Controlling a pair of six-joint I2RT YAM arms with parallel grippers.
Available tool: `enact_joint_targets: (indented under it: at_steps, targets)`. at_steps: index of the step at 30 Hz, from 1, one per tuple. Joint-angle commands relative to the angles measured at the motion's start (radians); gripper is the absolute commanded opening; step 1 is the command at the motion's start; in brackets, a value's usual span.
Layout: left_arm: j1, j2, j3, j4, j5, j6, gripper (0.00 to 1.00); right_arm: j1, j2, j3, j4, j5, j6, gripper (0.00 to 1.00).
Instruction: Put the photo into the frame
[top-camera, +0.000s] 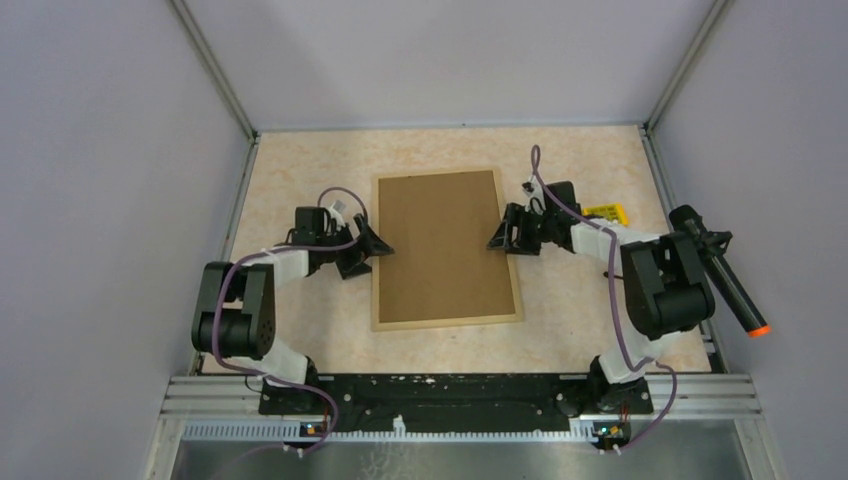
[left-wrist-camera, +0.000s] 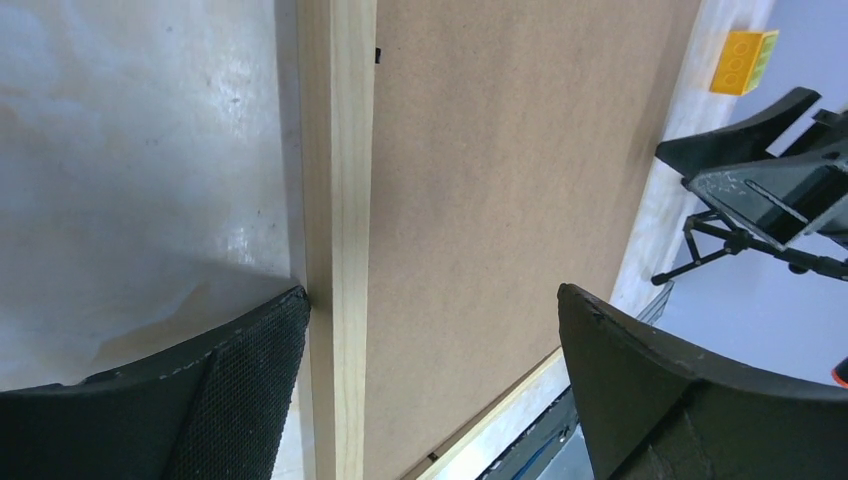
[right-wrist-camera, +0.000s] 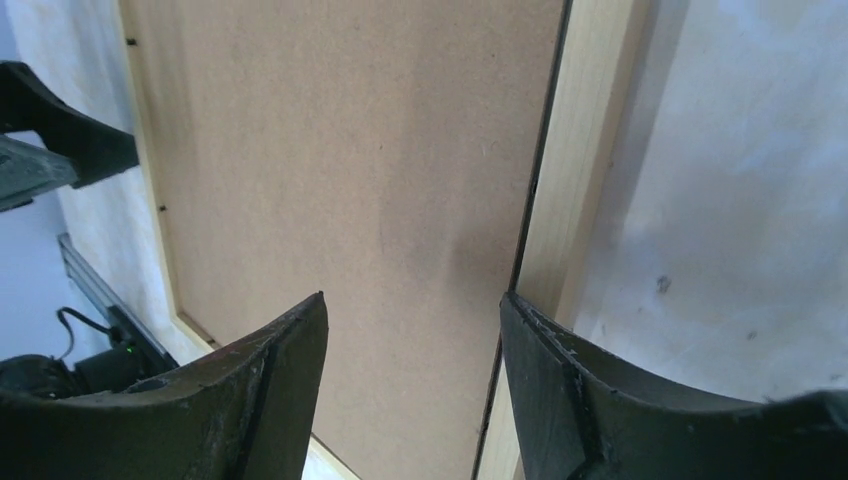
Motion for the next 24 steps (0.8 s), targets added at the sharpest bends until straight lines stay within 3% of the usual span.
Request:
enact_joint_targets:
  at_steps: [1, 5, 10, 16, 17, 21, 24]
  targets:
    - [-0.018, 0.106, -0.043, 0.063, 0.066, 0.004, 0.98, 0.011, 0.063, -0.055, 0.343, -0.344, 0.215, 0.63]
    - [-0.037, 0.133, -0.079, 0.144, 0.121, -0.052, 0.97, 0.051, 0.069, -0.125, 0.744, -0.502, 0.556, 0.61]
    - [-0.07, 0.112, -0.132, 0.225, 0.138, -0.135, 0.97, 0.162, 0.07, -0.105, 0.853, -0.462, 0.678, 0.6]
    - [-0.081, 0.06, -0.132, 0.199, 0.115, -0.143, 0.96, 0.224, 0.131, -0.145, 1.185, -0.444, 0.932, 0.54]
    - [-0.081, 0.052, -0.132, 0.193, 0.109, -0.14, 0.96, 0.231, 0.134, -0.143, 1.156, -0.44, 0.917, 0.52]
    - [-0.081, 0.029, -0.116, 0.147, 0.08, -0.114, 0.97, 0.237, 0.077, -0.121, 0.679, -0.317, 0.62, 0.5]
    - [-0.081, 0.013, -0.108, 0.113, 0.062, -0.094, 0.97, 0.238, 0.057, -0.107, 0.458, -0.236, 0.483, 0.5]
